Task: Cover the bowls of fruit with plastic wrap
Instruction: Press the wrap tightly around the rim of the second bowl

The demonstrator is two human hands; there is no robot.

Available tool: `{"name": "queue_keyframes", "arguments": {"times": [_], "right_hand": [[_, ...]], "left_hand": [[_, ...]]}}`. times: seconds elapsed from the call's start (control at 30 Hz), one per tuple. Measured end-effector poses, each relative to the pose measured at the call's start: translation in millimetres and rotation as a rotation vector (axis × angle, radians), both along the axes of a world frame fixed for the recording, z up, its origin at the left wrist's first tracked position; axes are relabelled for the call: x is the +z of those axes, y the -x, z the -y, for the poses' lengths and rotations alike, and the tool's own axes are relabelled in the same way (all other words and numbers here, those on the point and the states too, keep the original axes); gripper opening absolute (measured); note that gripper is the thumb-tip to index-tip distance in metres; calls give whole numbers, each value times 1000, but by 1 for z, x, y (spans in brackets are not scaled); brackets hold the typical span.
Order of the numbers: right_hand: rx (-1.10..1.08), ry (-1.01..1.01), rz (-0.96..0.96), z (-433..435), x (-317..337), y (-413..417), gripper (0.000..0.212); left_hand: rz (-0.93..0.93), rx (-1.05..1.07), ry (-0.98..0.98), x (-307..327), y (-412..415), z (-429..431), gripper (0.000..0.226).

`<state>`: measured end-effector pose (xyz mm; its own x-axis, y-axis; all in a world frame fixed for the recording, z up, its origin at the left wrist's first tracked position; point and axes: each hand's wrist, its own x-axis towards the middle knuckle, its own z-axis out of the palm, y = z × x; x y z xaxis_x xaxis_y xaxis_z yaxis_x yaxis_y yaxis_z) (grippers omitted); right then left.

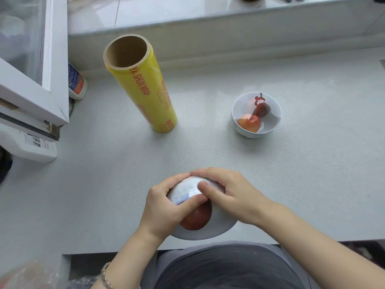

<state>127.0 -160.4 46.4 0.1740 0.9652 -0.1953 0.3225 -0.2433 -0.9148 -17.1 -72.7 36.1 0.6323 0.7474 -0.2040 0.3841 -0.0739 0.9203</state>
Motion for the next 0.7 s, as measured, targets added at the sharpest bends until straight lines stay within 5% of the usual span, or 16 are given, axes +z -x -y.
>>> {"name": "queue_keyframes", "arguments": {"times": [0.13, 0.27, 0.37, 0.7], "right_hand": [[-78, 154, -260, 11, -6, -18, 63], [-332, 152, -286, 21, 1, -33, 19], [-239, 142, -257, 18, 13, -34, 5], [112, 358, -76, 7, 20, -40, 16]], "left_hand": [[8, 5, -1, 1, 2, -3, 44], [68, 58, 41, -1, 1, -9, 42], [93, 69, 51, -5, 0, -7, 43], [102, 46, 101, -14, 7, -2, 46]]}}
